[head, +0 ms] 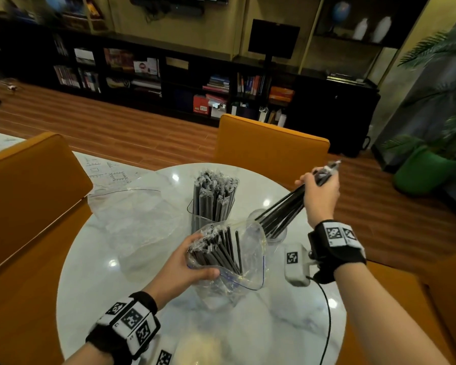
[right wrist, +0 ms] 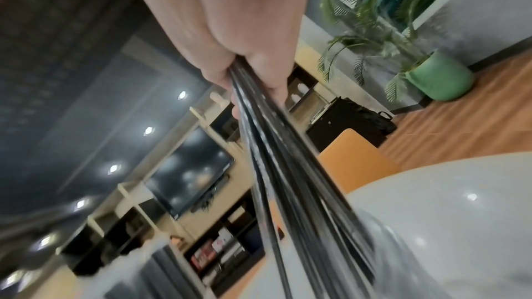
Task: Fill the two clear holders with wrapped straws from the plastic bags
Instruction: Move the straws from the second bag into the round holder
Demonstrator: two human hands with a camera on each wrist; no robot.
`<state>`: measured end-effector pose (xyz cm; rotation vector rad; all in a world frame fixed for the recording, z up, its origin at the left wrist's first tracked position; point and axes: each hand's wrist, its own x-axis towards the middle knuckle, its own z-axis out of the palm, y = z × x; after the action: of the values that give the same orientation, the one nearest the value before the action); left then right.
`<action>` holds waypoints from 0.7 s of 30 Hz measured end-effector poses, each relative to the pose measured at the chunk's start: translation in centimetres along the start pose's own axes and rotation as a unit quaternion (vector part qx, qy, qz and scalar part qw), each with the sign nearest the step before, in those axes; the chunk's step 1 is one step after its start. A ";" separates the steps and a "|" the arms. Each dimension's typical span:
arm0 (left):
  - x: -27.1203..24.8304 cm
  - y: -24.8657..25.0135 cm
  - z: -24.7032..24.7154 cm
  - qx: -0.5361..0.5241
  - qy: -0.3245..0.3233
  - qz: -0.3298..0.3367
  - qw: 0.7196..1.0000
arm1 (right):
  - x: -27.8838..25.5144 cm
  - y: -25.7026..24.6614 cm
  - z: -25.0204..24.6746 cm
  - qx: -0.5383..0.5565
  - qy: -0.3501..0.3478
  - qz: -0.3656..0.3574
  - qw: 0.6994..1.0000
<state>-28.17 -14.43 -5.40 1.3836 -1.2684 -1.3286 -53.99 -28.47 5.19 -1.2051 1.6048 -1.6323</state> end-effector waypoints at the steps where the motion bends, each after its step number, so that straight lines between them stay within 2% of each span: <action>1: 0.1 -0.2 -0.1 -0.002 0.000 -0.001 1.000 | -0.4 0.4 0.6 -0.040 -0.026 -0.009 0.999; 3: 0.2 -0.4 -0.1 -0.004 0.003 -0.005 1.000 | -1.2 1.1 1.5 -0.125 -0.106 -0.006 0.987; 5: 0.1 -0.3 -0.1 -0.005 0.005 -0.010 1.000 | -1.4 1.9 1.7 -0.172 -0.172 0.045 0.969; 7: 0.2 -0.3 -0.1 -0.004 0.001 -0.009 1.000 | -0.8 2.2 1.2 -0.168 -0.188 0.112 0.961; 9: 0.1 -0.2 -0.1 -0.008 -0.003 -0.006 1.000 | 0.2 2.0 0.3 -0.150 -0.190 0.143 0.960; 11: 0.0 0.2 -0.1 -0.020 -0.005 -0.004 1.000 | 0.6 0.6 -1.0 -0.161 -0.189 0.125 0.961; 13: 0.1 0.6 -0.1 -0.023 -0.010 -0.002 1.000 | 0.2 -1.5 -2.7 -0.180 -0.172 0.064 0.966; 15: 0.1 0.8 -0.2 -0.010 -0.018 0.001 1.000 | -1.1 -3.8 -4.3 -0.145 -0.174 0.009 0.974; 18: 0.3 1.3 -0.4 0.012 -0.029 -0.008 0.999 | -5.7 -5.4 -5.0 -0.014 -0.268 0.022 0.963; 19: 0.3 1.5 -0.4 0.016 -0.031 -0.008 0.999 | -7.4 -4.7 -4.7 -0.005 -0.311 0.038 0.950; 21: 0.5 1.7 -0.3 0.025 -0.043 -0.008 0.999 | -10.9 -2.6 -3.5 -0.057 -0.398 0.077 0.913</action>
<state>-28.13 -15.17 -3.75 1.3861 -1.3573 -1.3882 -51.60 -17.03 5.74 -1.4931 1.2169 -0.7719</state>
